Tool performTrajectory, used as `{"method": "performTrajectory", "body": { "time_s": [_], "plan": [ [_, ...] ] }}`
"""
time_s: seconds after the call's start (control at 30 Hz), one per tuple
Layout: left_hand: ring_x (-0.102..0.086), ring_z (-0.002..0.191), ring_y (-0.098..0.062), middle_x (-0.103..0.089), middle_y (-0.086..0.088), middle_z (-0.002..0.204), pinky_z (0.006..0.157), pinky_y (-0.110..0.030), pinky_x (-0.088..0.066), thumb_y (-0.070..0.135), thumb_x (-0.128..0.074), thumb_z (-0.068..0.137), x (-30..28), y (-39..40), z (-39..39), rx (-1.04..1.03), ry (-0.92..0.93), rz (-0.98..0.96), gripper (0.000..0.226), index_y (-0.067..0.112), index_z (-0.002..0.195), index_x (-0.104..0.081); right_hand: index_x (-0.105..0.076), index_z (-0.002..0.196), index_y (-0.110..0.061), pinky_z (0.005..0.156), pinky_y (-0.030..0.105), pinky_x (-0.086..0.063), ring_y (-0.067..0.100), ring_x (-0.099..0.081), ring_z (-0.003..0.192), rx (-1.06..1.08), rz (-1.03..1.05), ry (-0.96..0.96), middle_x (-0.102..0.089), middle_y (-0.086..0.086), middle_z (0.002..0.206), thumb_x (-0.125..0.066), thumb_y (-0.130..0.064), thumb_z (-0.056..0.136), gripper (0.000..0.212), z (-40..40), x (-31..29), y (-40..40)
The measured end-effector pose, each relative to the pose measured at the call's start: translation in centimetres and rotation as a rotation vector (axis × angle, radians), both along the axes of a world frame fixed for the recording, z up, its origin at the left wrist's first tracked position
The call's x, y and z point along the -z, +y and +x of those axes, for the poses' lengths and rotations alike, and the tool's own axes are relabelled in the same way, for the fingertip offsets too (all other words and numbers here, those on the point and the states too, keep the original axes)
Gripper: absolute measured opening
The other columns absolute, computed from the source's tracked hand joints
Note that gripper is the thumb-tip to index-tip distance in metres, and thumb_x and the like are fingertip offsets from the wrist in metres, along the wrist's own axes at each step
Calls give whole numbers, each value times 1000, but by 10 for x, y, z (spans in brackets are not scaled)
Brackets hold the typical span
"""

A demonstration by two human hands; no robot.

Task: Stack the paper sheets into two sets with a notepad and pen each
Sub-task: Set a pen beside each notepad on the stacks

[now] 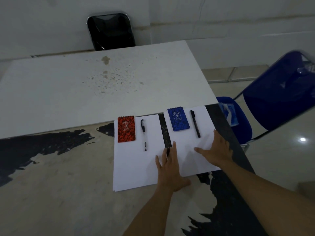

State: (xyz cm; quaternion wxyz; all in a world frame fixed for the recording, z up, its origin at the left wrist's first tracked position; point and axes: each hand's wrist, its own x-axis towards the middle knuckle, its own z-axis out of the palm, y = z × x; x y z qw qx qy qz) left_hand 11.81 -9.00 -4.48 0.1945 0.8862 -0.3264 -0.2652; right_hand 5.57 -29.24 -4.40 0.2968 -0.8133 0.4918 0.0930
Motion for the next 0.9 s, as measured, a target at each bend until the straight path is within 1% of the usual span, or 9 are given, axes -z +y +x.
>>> {"method": "performTrajectory", "body": {
  "time_s": [0.1,0.27,0.37,0.43,0.5,0.6,0.67,0.73,0.9],
  "plan": [
    [10,152,-22,9,3,165,116,-55,15,59,-76,66,2,0,4,-19,-34,-27,140,24,148,32,0,158,-24,119,62,-15,37,-9,152,3,-20,-4,-10,9,167,-77,-67,69,125,0,1,1],
    [12,151,-21,3,-1,165,115,-55,15,59,-74,67,4,-1,2,-16,-31,-15,138,22,149,31,1,158,-23,120,61,-13,38,-7,152,4,-23,26,-5,11,167,-77,-67,70,126,1,-1,0],
    [17,151,-26,13,-4,165,116,-55,14,61,-76,66,2,1,1,-25,-22,-49,140,26,148,32,2,158,-23,121,60,-11,39,-2,153,16,-184,-20,5,14,167,-74,-67,73,122,8,-7,11],
    [21,149,-30,25,-4,162,117,-55,9,66,-77,62,-5,11,11,-73,-10,-89,143,31,148,32,2,159,-23,121,58,-10,37,-2,153,-87,-270,-126,7,13,167,-72,-65,77,118,19,-12,24],
    [26,147,-33,33,-7,159,116,-56,7,69,-80,55,-14,34,30,-146,-17,-118,150,36,146,34,4,159,-25,120,55,-10,34,-3,153,-289,-231,-201,5,10,167,-71,-68,75,120,34,-17,40],
    [27,145,-39,36,-17,155,116,-57,8,63,-88,45,-19,80,64,-234,-17,5,164,36,141,41,10,157,-31,121,54,-11,32,-4,154,-571,-80,-119,1,8,168,-75,-78,58,139,53,-22,75],
    [23,146,-41,32,-20,156,117,-59,3,55,-93,44,-17,114,80,-259,16,94,168,36,137,45,18,155,-34,121,54,-9,34,-1,154,-673,-25,7,4,10,167,-82,-79,44,156,64,-23,104],
    [16,149,-38,25,-17,160,119,-59,-4,47,-96,45,-10,142,87,-241,77,104,169,39,133,49,27,152,-36,121,57,-7,38,1,153,-733,-24,101,9,16,166,-90,-69,38,166,70,-20,131],
    [-6,147,-36,0,-11,160,119,-56,-19,40,-92,54,4,162,86,-195,41,21,159,33,139,43,32,149,-39,121,57,-8,43,9,151,-714,-22,204,20,20,163,-99,-39,47,166,73,-16,161]
  ]
}}
